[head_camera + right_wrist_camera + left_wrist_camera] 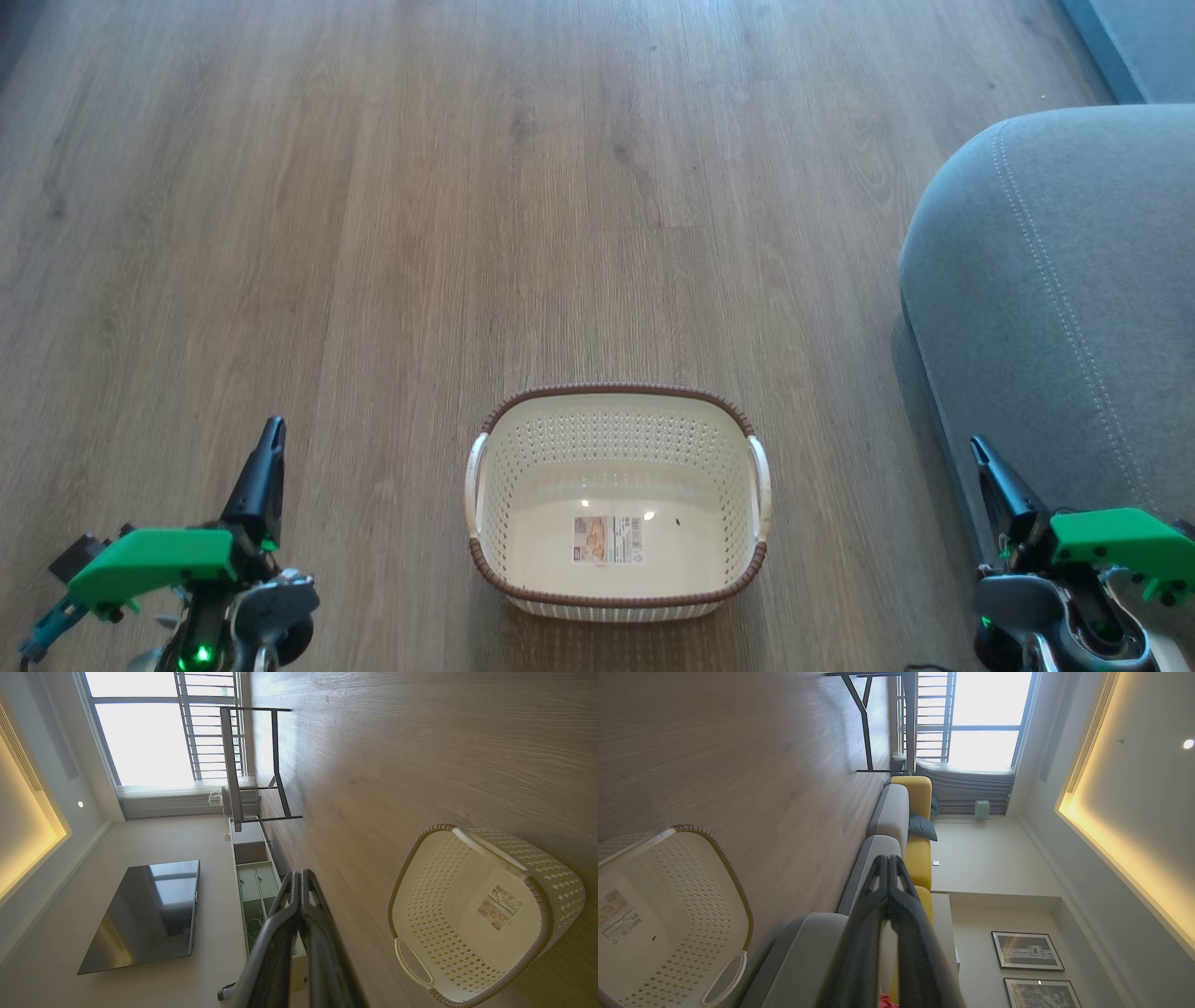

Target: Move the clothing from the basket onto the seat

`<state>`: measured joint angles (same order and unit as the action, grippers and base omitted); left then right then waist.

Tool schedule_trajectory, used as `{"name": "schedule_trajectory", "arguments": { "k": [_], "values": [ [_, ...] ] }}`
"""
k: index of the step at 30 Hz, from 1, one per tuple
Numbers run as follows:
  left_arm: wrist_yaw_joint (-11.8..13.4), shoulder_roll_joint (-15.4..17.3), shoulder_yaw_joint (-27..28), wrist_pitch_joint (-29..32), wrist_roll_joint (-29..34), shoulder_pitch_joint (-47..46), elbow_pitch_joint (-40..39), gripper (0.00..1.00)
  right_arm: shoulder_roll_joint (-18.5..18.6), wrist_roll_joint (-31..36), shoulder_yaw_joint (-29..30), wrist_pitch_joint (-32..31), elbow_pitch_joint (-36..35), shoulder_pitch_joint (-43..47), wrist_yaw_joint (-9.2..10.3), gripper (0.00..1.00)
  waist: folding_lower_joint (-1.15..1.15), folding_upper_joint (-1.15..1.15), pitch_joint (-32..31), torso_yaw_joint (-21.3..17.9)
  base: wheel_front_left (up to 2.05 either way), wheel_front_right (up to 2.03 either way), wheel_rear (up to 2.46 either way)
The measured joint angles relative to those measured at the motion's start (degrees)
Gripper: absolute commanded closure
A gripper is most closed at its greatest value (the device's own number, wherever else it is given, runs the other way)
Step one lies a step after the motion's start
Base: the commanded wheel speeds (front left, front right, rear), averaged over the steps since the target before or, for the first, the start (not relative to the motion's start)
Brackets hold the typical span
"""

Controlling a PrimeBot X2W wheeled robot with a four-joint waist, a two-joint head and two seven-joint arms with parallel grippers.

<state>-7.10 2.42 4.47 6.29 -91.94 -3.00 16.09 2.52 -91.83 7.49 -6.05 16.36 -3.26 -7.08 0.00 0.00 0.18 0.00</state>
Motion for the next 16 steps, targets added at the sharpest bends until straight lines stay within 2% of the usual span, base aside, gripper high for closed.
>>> {"name": "schedule_trajectory", "arguments": {
  "k": [16],
  "values": [
    [0.0, 0.0, 0.0, 0.0, 0.0, 0.0, 0.0, 1.00, 0.0, 0.0, 0.0, 0.0, 0.0, 0.0, 0.00, 1.00, 0.00, 0.00, 0.0, 0.0, 0.00, 0.00, 0.00]
  ]
}}
